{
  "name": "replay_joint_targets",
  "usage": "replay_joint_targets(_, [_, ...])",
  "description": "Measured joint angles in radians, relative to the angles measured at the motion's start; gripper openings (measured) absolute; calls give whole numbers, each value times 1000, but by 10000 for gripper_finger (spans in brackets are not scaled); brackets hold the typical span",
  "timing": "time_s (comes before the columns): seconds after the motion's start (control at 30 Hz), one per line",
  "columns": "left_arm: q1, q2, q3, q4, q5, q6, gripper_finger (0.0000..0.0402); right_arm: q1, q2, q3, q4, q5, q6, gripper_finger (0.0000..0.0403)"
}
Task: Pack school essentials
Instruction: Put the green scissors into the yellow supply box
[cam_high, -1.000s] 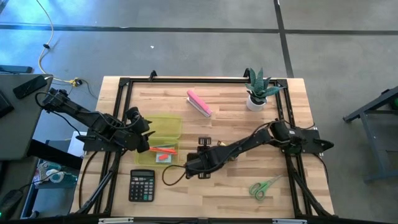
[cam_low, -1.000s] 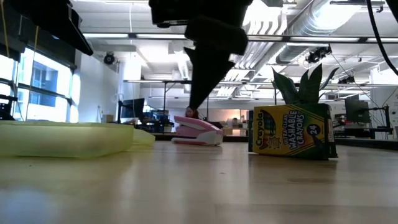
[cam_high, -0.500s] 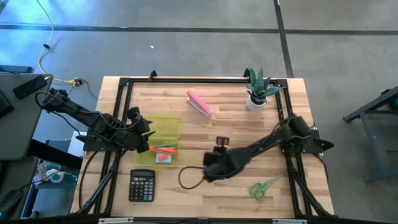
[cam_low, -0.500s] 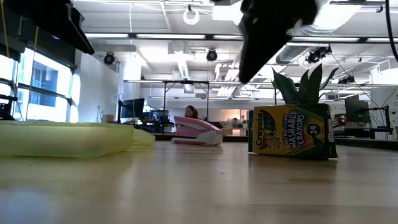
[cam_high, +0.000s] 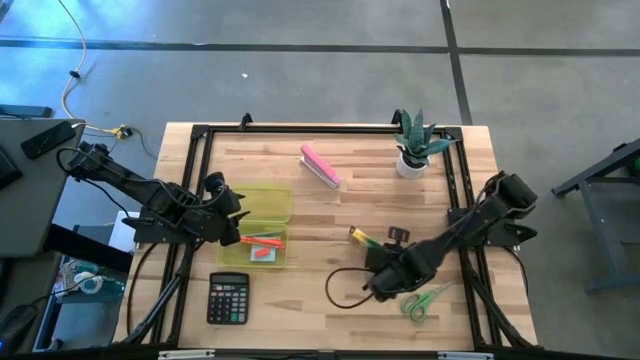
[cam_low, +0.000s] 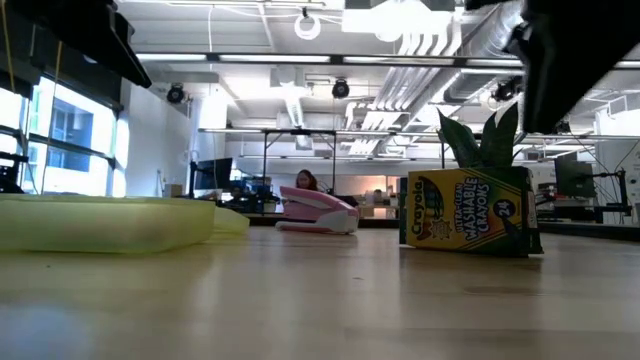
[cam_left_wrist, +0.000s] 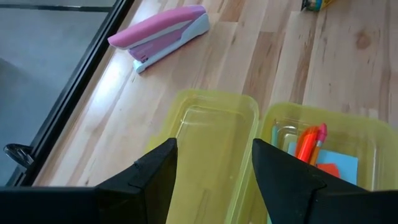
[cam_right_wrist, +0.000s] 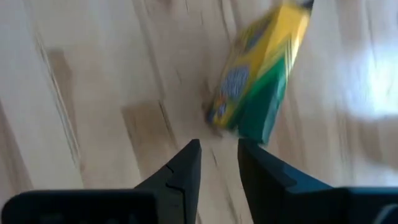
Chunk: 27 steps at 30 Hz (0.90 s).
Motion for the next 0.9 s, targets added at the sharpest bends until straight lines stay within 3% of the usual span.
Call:
replay_joint_targets(0.4, [0, 0, 0, 0, 0, -68, 195, 193, -1, -93, -48, -83, 111, 191])
replay_joint_targets(0.6, [0, 0, 0, 0, 4, -83, 195, 312, -1, -114, -1, -146, 122, 194])
replay_joint_targets(0.9, [0, 0, 0, 1, 3, -122, 195, 409, -1, -114, 68, -135, 253, 194])
